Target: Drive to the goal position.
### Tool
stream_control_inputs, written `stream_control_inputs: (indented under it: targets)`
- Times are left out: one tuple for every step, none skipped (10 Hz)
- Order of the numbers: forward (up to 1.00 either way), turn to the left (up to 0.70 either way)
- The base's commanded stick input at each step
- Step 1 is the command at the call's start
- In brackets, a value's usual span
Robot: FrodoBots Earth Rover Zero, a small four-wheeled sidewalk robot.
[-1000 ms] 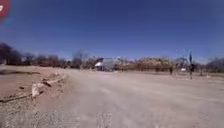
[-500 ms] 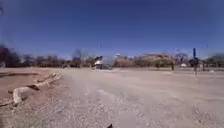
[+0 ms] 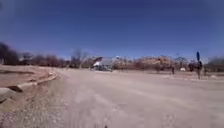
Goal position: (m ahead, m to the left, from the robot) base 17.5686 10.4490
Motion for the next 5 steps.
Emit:
stream_control_inputs:
  targets:
    - [1.0,0.0]
    - [1.0,0.0]
    - [1.0,0.0]
    - [1.0,0.0]
    - [1.0,0.0]
